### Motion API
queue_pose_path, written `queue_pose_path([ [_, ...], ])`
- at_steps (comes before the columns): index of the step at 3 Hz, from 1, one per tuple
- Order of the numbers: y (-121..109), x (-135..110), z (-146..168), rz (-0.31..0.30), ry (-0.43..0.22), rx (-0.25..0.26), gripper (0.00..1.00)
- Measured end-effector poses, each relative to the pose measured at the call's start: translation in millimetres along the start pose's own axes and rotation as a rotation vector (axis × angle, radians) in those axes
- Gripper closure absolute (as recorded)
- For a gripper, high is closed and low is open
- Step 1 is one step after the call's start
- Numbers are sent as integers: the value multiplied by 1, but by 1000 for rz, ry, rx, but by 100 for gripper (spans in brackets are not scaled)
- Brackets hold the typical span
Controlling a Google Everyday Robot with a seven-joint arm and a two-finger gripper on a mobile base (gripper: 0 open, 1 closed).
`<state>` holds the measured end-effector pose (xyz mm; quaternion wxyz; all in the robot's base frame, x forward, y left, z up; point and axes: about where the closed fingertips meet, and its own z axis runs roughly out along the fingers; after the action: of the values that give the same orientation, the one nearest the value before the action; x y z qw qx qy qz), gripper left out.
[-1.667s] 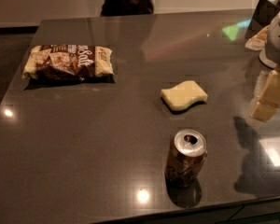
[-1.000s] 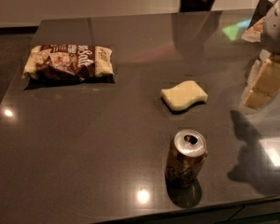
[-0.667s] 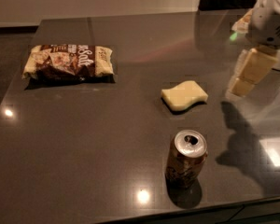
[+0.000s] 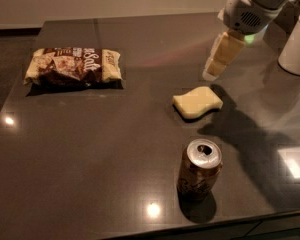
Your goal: Move brown chip bag near orange can
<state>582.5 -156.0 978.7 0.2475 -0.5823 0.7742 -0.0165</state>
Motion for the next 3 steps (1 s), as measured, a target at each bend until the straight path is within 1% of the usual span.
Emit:
queue_pose_path([
  [1,-5,-31,23,2,-35,-9,0],
  [2,-5,-65,48,8,-66,-22,0],
  [3,-3,-92,72,20,-90,-35,0],
])
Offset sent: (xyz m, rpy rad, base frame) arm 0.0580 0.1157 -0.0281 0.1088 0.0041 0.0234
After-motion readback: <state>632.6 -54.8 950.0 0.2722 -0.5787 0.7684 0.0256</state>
